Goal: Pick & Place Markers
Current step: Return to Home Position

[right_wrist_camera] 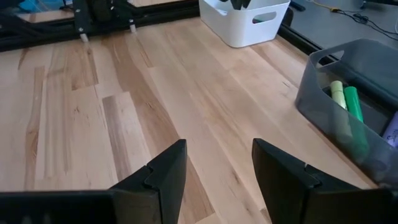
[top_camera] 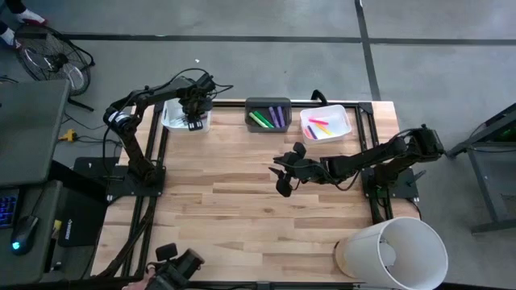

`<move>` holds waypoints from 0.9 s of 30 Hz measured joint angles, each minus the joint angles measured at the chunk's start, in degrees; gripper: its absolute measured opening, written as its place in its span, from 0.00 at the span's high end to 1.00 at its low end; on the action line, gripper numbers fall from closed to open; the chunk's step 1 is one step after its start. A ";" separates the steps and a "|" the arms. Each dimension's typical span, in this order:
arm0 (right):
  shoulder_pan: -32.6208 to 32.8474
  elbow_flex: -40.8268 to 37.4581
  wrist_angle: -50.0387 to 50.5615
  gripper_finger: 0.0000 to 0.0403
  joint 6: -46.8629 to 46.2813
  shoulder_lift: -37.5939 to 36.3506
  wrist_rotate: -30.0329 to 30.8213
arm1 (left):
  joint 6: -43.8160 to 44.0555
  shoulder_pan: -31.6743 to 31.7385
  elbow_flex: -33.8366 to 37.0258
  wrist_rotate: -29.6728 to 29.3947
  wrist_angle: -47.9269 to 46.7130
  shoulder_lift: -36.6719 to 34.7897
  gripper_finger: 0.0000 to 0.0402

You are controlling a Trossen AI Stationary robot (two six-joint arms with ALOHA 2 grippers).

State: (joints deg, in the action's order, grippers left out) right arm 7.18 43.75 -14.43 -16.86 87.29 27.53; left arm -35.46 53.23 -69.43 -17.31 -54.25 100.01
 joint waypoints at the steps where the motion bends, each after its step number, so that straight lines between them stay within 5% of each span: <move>1: 0.00 0.00 0.20 0.58 0.33 -0.02 -0.28 | 0.27 0.00 0.00 0.16 -0.22 -0.18 0.72; 13: 0.00 0.00 4.86 0.58 2.76 -2.45 -0.99 | 2.55 -1.77 0.02 8.54 -2.30 -11.55 0.99; 20: 0.00 -0.02 16.66 0.58 2.53 -12.20 1.59 | 4.69 -8.65 1.67 11.15 -1.69 -20.12 0.98; 27: 0.74 -8.66 17.58 0.58 0.79 -21.26 4.44 | 9.26 -14.92 10.50 21.91 5.52 -33.00 1.00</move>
State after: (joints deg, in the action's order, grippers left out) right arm 7.92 35.08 3.15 -16.07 66.03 31.97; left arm -26.20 38.31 -58.93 4.59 -48.73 67.01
